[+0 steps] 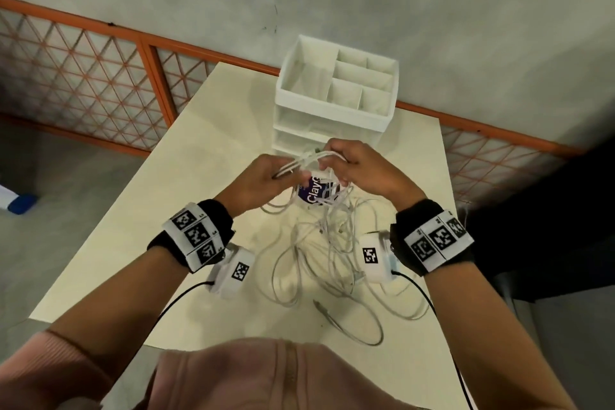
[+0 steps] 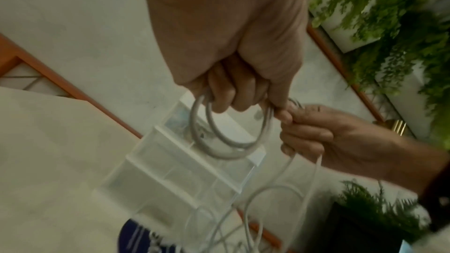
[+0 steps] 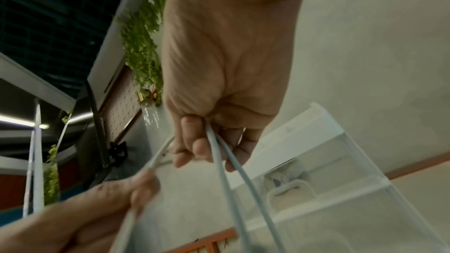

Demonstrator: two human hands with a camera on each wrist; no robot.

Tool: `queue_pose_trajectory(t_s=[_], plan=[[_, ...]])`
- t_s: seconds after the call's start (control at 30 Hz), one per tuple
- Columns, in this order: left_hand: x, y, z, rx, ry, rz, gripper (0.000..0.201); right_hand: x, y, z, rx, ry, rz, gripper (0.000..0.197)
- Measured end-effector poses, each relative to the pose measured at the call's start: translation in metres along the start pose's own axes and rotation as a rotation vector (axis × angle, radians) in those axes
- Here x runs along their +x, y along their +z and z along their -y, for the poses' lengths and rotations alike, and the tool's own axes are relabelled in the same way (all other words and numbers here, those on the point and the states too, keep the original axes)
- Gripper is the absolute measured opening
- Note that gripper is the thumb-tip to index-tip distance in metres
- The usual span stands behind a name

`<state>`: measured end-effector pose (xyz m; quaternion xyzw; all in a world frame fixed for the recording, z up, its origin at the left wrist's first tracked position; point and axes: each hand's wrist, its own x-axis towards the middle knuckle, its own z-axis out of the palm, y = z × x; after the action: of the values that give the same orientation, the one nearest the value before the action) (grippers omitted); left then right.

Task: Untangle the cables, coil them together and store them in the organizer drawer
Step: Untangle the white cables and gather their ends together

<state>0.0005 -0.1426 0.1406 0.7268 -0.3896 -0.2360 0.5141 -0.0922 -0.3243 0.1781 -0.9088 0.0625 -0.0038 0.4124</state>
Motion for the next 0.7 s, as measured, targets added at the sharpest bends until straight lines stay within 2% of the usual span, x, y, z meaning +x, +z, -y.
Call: queue_pose_trajectory(t_s=[0.1,0.2,0.3,0.37,0.43,0.47,0.57,0.6,0.63,0.7], plan=[[0.005,-0.017,-0.02,-0.051,0.147,-0.149,0.023,-0.002,-0.002,-0.007,0.092,0.02,0.013,0.023],[0.012,-0.031,-0.045,-0.112,0.264,-0.299,0.025,-0.005,0.012,-0.035,0.074,0.112,0.108,0.022],[0.021,-0.056,-0.048,-0.256,0.283,-0.498,0.025,-0.019,0.026,-0.078,-0.008,0.215,0.15,0.023],[0.025,-0.075,-0.036,-0.306,0.262,-0.631,0.022,-0.032,0.028,-0.1,-0.004,0.279,0.104,0.026],[0.026,-0.083,-0.016,-0.197,0.158,-0.71,0.023,-0.042,0.02,-0.107,0.053,0.306,0.044,0.024],[0.025,-0.084,-0.003,-0.077,0.06,-0.716,0.024,-0.046,0.014,-0.106,0.08,0.308,0.024,0.022],[0.017,-0.078,0.039,0.353,-0.313,-0.563,0.023,-0.052,-0.011,-0.087,0.135,0.3,-0.032,0.017],[0.013,-0.074,0.049,0.446,-0.411,-0.503,0.029,-0.053,-0.02,-0.081,0.138,0.291,-0.045,0.017],[0.008,-0.069,0.055,0.467,-0.454,-0.482,0.039,-0.053,-0.027,-0.072,0.101,0.287,-0.048,0.019],[0.004,-0.054,0.048,0.375,-0.358,-0.526,0.049,-0.052,-0.037,-0.053,-0.07,0.28,0.006,0.024]])
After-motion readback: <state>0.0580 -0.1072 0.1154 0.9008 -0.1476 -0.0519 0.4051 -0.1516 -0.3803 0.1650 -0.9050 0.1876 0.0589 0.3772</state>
